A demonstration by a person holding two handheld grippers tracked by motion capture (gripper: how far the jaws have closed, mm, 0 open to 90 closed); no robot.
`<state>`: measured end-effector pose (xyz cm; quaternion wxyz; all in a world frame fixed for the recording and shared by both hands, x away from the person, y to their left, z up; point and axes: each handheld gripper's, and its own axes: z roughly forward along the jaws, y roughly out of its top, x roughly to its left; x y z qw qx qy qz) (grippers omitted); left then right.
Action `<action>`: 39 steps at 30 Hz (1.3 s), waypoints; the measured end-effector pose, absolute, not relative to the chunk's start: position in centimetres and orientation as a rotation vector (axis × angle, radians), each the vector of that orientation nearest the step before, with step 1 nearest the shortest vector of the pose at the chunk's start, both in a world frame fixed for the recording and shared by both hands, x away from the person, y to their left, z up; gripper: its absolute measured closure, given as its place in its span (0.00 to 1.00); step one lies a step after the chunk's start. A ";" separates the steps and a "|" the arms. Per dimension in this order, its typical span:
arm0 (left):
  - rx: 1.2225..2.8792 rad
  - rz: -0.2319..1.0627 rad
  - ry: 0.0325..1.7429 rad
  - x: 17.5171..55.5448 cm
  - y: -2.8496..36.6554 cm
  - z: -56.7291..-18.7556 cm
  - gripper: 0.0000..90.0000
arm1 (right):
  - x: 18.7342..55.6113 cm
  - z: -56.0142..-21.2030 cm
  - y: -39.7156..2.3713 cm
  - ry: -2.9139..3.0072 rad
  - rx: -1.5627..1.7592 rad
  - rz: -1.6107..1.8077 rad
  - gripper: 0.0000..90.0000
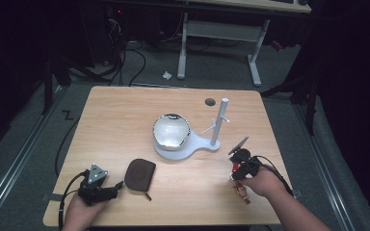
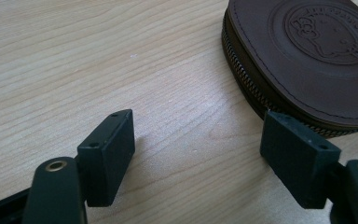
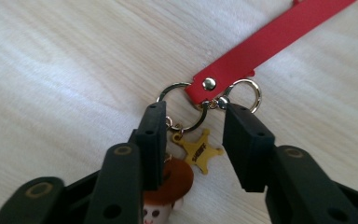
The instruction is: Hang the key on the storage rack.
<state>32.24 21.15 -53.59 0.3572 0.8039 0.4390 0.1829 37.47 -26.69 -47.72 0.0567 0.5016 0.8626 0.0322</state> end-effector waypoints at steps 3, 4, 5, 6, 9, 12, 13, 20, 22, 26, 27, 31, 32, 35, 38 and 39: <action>2.076 0.471 1.132 32.3 21.2 -53.6 0.29 | 38.0 -48.4 -26.9 2.622 1.573 0.063 0.59; 2.076 0.471 1.131 32.3 21.2 -53.6 0.29 | 38.1 -48.6 -26.9 2.626 1.569 0.059 0.59; 2.076 0.470 1.131 32.3 21.2 -53.6 0.29 | 38.3 -48.6 -26.9 2.624 1.582 0.069 0.59; 2.076 0.469 1.130 32.3 21.2 -53.6 0.29 | 38.4 -48.6 -26.9 2.621 1.598 0.078 0.61; 2.078 0.469 1.130 32.3 21.2 -53.6 0.29 | 38.5 -48.6 -26.8 2.629 1.627 0.097 0.67; 2.077 0.468 1.130 32.3 21.2 -53.6 0.29 | 38.6 -48.5 -26.0 2.658 1.611 0.094 0.77; 2.077 0.468 1.130 32.3 21.2 -53.6 0.29 | 38.6 -48.5 -26.0 2.658 1.611 0.094 0.77; 2.076 0.471 1.131 32.3 21.1 -53.6 0.29 | 38.2 -48.3 -24.8 2.704 1.463 0.053 0.94; 2.077 0.471 1.131 32.3 21.1 -53.6 0.29 | 38.1 -47.8 -24.7 2.703 1.432 0.051 0.96; 2.079 0.470 1.129 32.3 21.1 -53.6 0.29 | 38.1 -47.0 -24.8 2.677 1.416 0.063 1.00; 2.079 0.470 1.129 32.3 21.1 -53.6 0.29 | 38.1 -46.6 -24.9 2.670 1.405 0.070 1.00; 2.079 0.470 1.129 32.3 21.1 -53.6 0.29 | 38.1 -46.3 -24.7 2.662 1.420 0.081 1.00; 2.079 0.470 1.129 32.3 21.1 -53.6 0.29 | 38.2 -46.4 -24.7 2.667 1.414 0.078 1.00; 2.079 0.470 1.129 32.3 21.1 -53.6 0.29 | 38.2 -46.7 -24.4 2.671 1.427 0.079 0.93; 2.078 0.470 1.129 32.3 21.1 -53.6 0.29 | 38.1 -47.5 -23.6 2.721 1.436 0.091 0.76; 2.079 0.470 1.128 32.3 21.1 -53.6 0.29 | 37.9 -47.7 -23.3 2.724 1.425 0.087 0.72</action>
